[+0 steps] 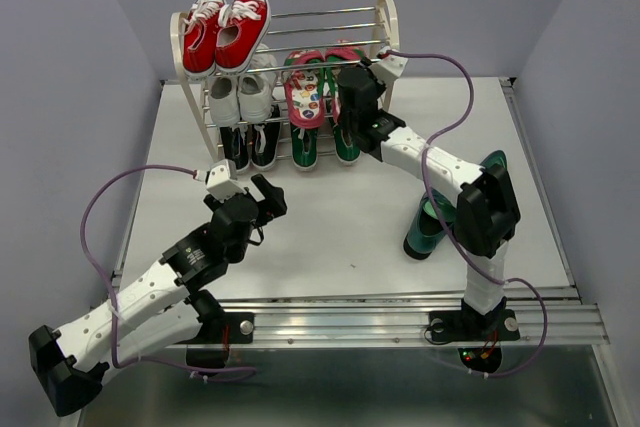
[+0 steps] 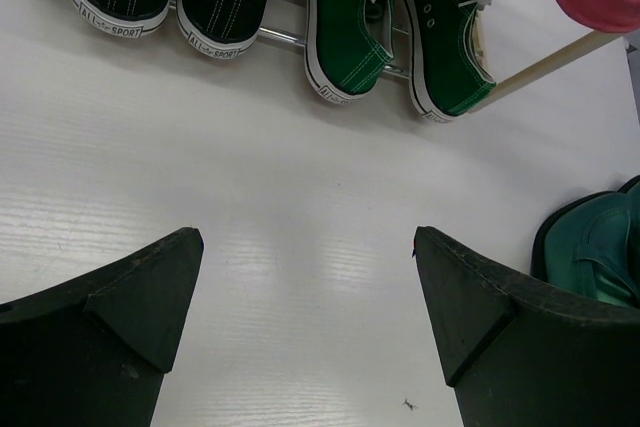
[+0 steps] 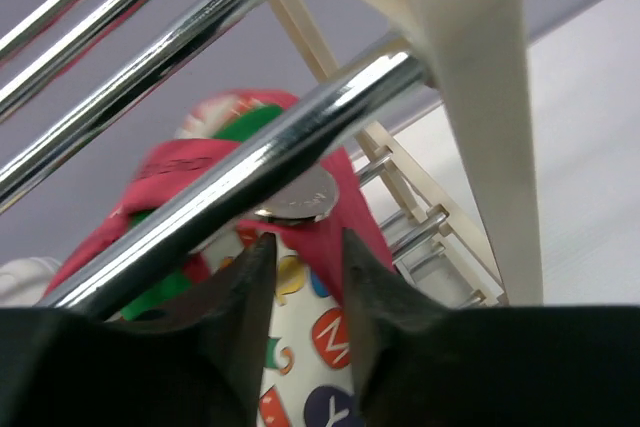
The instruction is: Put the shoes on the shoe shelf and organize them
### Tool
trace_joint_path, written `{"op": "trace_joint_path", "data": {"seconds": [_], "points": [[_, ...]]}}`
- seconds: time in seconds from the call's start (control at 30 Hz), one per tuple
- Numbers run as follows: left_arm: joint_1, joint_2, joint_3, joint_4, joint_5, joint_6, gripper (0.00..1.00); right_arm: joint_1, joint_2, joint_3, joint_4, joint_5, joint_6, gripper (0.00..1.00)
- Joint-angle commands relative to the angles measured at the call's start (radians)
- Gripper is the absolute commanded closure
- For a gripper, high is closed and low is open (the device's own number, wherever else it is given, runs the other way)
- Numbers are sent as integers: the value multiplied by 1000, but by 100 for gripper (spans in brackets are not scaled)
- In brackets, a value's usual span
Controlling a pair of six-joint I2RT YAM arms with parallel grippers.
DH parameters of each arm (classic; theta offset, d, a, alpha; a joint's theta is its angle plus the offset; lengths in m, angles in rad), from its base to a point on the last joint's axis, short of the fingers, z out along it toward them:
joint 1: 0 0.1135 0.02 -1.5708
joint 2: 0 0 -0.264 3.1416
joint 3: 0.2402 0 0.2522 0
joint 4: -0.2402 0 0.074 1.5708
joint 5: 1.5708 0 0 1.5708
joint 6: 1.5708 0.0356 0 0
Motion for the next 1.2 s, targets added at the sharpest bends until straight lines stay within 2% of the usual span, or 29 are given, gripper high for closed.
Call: {"op": "trace_joint_path", "data": {"seconds": [0.0,0.17,0.23,0.33,0.37,0.47,0.5,0.6,0.87,0.93,1.03,1.07,1.1,1.17], "points": [[3,-2,24,29,-22,18,1,-3,-13,51,142,50,32,57],[3,-8,26,22,-15,16,1,-3,-36,35,126,-5,30,46],[3,-10,30,19,-10,16,1,-3,-59,19,103,-26,36,46],[3,-16,32,15,-7,13,1,-3,-97,-2,50,-110,44,39],[3,-18,33,15,-2,13,1,-3,-109,-10,36,-143,43,31],[3,-21,38,13,13,13,1,-3,-148,-28,-50,-294,40,15],[3,-24,38,12,22,12,1,-3,-178,-54,-88,-368,35,1],[3,-25,36,12,42,7,1,-3,-255,-129,-130,-489,23,0],[3,-16,23,22,103,-7,1,-3,-511,-381,-291,-686,32,0],[3,-10,21,25,108,-27,1,-3,-591,-488,-358,-671,52,0],[3,33,44,22,134,-30,1,-3,-660,-579,-499,-518,89,0],[1,65,50,24,163,-25,1,-3,-691,-605,-553,-444,136,0],[1,82,56,32,175,-21,1,-3,-705,-616,-667,-305,170,0],[0,119,75,51,211,-7,1,-14,-735,-631,-766,-196,266,0]]}}
